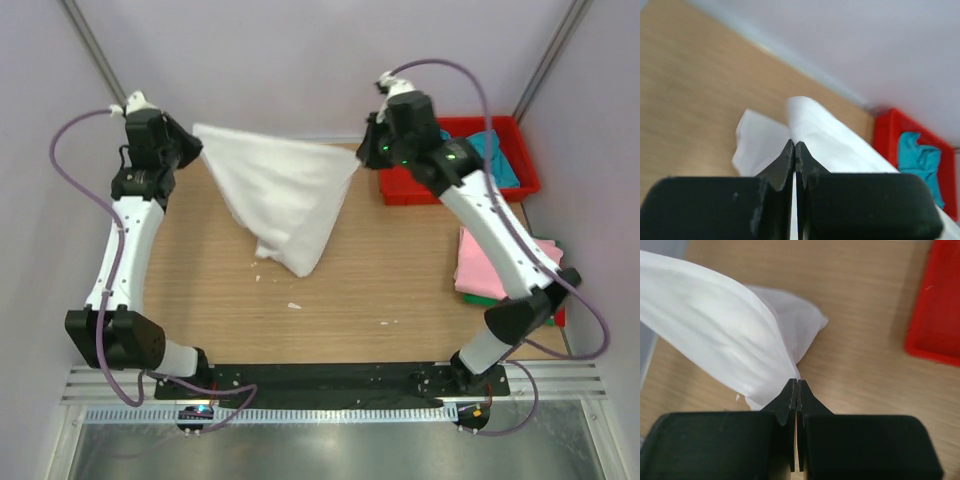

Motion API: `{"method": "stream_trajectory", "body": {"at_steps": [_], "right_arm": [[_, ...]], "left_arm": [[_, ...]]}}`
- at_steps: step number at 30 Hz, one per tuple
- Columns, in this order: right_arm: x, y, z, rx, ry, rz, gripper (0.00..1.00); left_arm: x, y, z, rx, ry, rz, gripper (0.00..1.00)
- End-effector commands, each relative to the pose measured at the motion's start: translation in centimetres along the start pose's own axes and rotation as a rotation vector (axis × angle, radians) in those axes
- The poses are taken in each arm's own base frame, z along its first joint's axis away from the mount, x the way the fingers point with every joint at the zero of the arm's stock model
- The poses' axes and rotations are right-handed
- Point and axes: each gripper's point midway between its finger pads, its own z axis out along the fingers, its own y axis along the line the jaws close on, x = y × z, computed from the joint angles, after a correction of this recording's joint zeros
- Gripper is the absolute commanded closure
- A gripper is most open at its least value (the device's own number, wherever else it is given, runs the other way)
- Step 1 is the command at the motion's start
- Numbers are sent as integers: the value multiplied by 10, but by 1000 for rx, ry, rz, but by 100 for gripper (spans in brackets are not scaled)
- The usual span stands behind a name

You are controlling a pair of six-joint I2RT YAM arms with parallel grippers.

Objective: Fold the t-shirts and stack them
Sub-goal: Flatten the tshirt out

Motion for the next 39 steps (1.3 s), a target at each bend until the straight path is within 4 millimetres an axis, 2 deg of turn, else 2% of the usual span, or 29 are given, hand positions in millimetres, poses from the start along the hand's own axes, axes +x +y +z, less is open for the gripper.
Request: {"method": "stream_trajectory", "body": {"at_steps": [1,2,3,4,5,6,8,9,10,11,13,14,15,18,22,24,26,29,33,34,35,38,39], "right_arm": [[-73,-9,-116,53,-271,-12,99],[-82,-12,-130,69,-314,-1,99],[-90,-12,-143,70,-353,4,99],[-99,-13,-160,75,-398,4,99],[-106,-17,-180,94,-445,14,99],[-109,-22,-192,114,-464,6,99],[-118,-34,-221,173,-529,20,99],[-115,-39,-227,197,-525,11,99],[-117,-43,-237,217,-540,6,99],[-116,-48,-243,242,-545,7,99],[-114,-53,-256,261,-557,2,99],[-113,-54,-259,262,-561,-4,99],[-114,-54,-265,255,-580,-3,99],[-113,-54,-261,258,-572,-26,99],[-111,-54,-242,267,-541,-52,99],[-112,-58,-239,292,-547,-57,99],[-114,-67,-239,345,-555,-52,99],[-125,-68,-246,363,-594,-50,99],[-142,-61,-250,338,-664,-45,99],[-142,-60,-244,338,-658,-52,99],[-142,-58,-239,328,-650,-60,99],[-135,-43,-210,253,-580,-93,99],[-126,-31,-193,182,-521,-116,99]], "left_arm": [[-64,-50,-18,113,-98,28,100],[-70,-66,-22,170,-83,12,100],[-99,-91,-41,241,-142,2,100],[-104,-100,-42,267,-142,-6,100],[-115,-110,-50,300,-160,-22,100],[-134,-124,-66,341,-206,-26,100],[-144,-130,-74,340,-215,-22,100],[-147,-130,-77,329,-217,-9,100],[-167,-141,-100,359,-268,3,100],[-162,-137,-99,336,-239,18,100],[-174,-144,-122,363,-285,67,100],[-182,-148,-143,390,-327,82,100],[-185,-149,-151,403,-346,95,100],[-185,-151,-170,433,-369,115,100],[-167,-156,-155,476,-287,103,100],[-164,-154,-145,466,-274,90,100],[-167,-153,-146,458,-290,87,100],[-172,-158,-160,484,-318,94,100],[-166,-166,-183,556,-304,126,100],[-166,-162,-183,537,-313,129,100],[-170,-158,-195,523,-344,132,100],[-176,-137,-200,411,-386,136,100],[-170,-127,-196,359,-356,129,100]]}}
